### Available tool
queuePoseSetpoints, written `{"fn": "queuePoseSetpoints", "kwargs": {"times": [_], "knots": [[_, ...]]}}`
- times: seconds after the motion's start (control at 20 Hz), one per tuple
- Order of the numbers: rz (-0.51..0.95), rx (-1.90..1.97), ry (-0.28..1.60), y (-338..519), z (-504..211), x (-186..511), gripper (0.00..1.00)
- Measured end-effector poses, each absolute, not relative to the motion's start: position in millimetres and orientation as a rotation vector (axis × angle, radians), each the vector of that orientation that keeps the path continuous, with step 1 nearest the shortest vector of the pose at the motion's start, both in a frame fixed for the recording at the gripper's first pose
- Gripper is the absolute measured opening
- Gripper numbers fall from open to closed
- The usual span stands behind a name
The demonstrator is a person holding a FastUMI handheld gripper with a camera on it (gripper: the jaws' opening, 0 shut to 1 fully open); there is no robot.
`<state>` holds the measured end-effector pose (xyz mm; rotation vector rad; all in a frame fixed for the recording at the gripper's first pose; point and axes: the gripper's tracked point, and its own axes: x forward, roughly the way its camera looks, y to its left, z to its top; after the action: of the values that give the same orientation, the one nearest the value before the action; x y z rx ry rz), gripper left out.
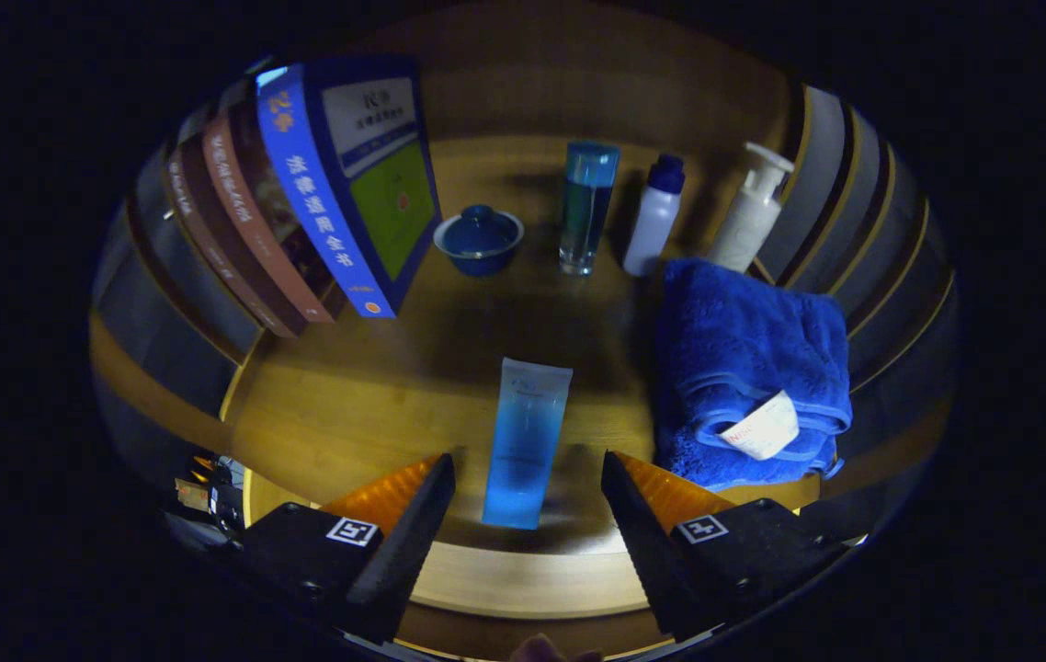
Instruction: Pull open the drawer, take out the items inside it, and place them on the countertop above the cabinet.
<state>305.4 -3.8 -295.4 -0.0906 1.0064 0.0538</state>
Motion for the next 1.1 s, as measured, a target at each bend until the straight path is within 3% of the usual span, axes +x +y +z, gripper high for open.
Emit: {"fn": "queuePoseSetpoints", "kwargs": {"times": [0.6,1.1], "knots": [[0.186,-0.089,0.517,31,-163,207,1.00],[0.093,-0.117,0.266,16,-189,92,1.00]]}}
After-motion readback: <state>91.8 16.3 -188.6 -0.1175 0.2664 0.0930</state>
